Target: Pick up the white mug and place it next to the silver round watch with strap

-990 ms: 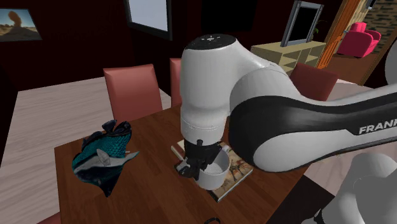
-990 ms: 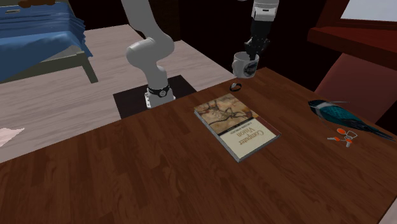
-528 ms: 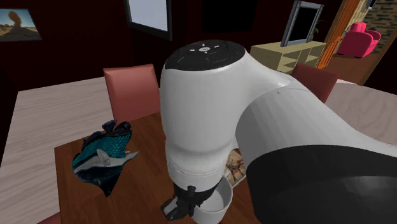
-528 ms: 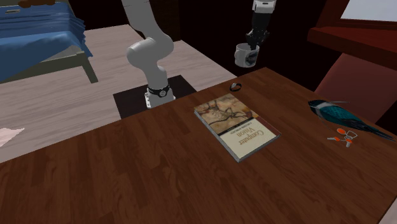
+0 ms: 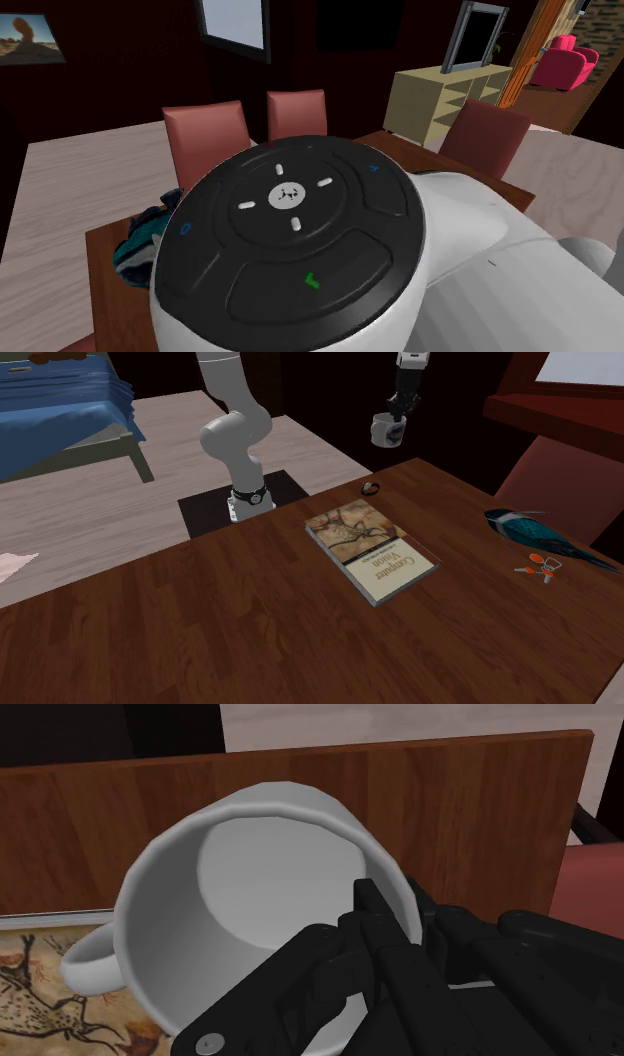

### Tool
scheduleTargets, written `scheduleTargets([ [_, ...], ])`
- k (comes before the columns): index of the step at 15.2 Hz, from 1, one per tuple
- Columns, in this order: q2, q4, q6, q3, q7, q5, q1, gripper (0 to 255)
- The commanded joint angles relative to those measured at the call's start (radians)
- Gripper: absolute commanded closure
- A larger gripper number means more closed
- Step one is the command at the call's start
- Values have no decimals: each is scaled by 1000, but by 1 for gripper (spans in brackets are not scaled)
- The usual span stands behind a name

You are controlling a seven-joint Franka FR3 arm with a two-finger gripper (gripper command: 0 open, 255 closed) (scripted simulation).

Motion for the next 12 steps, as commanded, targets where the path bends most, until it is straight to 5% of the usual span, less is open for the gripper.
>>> scheduleTargets([
  [1,15,-10,21,7,15,-10,2,255],
  [12,76,-110,164,20,60,-58,4,255],
])
